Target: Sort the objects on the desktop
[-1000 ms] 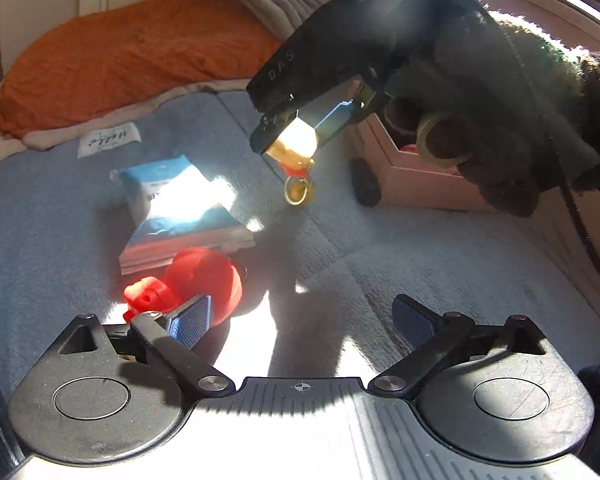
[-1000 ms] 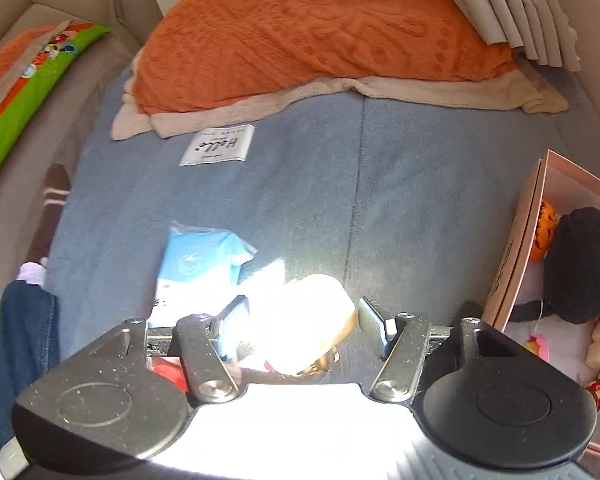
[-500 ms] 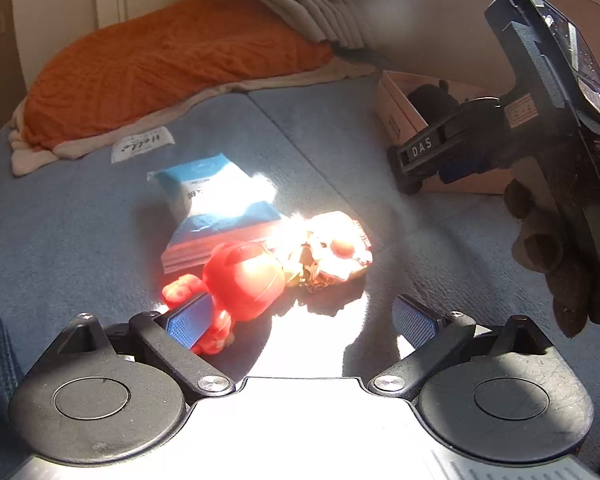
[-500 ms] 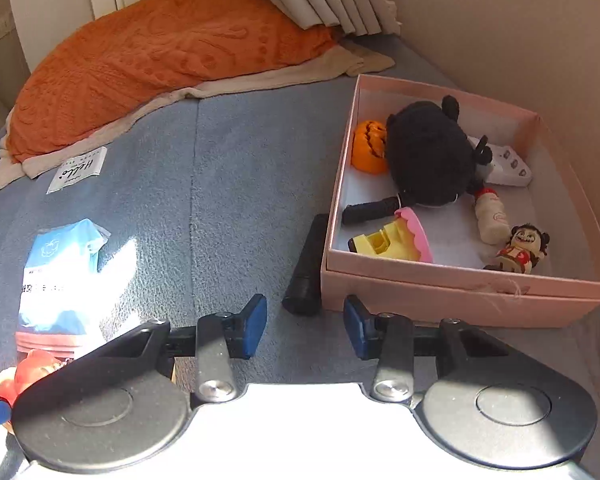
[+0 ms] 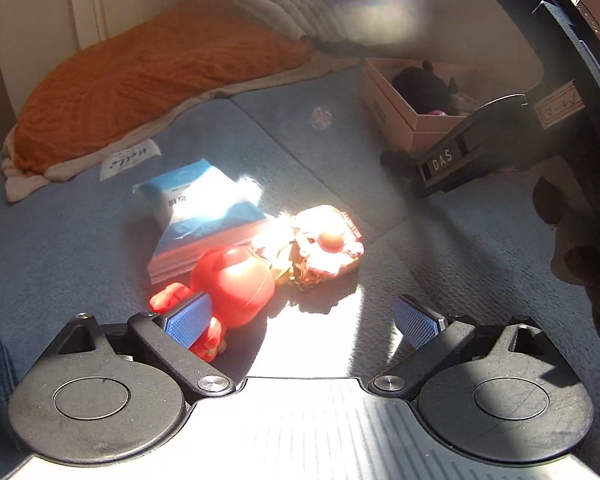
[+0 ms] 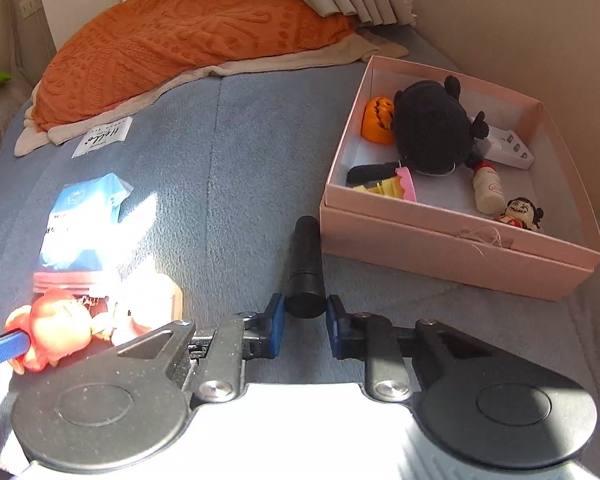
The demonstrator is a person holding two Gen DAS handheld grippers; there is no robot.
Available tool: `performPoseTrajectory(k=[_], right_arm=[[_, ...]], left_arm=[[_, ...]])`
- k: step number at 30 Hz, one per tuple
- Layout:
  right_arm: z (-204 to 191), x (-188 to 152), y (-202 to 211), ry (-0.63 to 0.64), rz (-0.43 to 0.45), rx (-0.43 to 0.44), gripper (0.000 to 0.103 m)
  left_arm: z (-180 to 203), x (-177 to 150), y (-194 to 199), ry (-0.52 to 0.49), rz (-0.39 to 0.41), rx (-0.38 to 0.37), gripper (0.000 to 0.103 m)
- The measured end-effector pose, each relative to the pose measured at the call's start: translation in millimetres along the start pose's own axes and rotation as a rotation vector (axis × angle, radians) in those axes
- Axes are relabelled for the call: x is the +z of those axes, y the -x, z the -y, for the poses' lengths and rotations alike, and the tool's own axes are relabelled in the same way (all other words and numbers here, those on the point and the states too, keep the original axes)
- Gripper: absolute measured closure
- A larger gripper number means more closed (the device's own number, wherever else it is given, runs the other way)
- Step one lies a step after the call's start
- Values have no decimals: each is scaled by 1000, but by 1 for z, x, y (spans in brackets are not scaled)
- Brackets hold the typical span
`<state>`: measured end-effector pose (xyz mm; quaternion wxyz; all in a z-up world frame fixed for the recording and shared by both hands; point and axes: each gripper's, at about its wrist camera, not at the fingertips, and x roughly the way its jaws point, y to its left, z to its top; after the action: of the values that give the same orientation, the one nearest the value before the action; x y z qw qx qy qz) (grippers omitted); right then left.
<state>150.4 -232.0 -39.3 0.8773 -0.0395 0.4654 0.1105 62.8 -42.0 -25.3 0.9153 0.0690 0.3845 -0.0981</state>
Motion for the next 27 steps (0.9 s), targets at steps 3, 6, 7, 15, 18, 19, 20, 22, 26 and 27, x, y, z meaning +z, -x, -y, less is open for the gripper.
performPoseTrajectory(k=[3, 6, 7, 15, 18, 19, 20, 22, 26, 27], right_arm=[[1, -23, 20, 113, -68, 70, 81], [-2, -46, 37, 284, -87, 24, 81], [-2, -53, 41, 335, -76, -43, 81], [58, -63, 66, 17, -66, -129, 14], [67, -67, 63, -70, -95, -51, 14], [66, -66, 61, -66, -92, -57, 14], [64, -66, 61, -66, -83, -62, 14], [62, -63, 63, -85, -68, -43, 14], [68, -59, 63, -137, -65, -31, 11], [69, -59, 63, -144, -70, -39, 8]], left_arm=[[1, 0, 0, -3, -1, -2, 2], [0, -1, 1, -6, 1, -1, 2], [1, -1, 1, -10, 2, 1, 2], [7, 3, -5, 13, 31, -14, 2], [13, 6, -11, 36, 58, -36, 2], [15, 6, -12, 34, 66, -34, 2], [17, 6, -13, 33, 74, -40, 2], [18, 8, -11, 42, 76, -56, 3], [26, 19, -1, 15, 116, -87, 4], [30, 23, -3, -8, 107, -70, 4]])
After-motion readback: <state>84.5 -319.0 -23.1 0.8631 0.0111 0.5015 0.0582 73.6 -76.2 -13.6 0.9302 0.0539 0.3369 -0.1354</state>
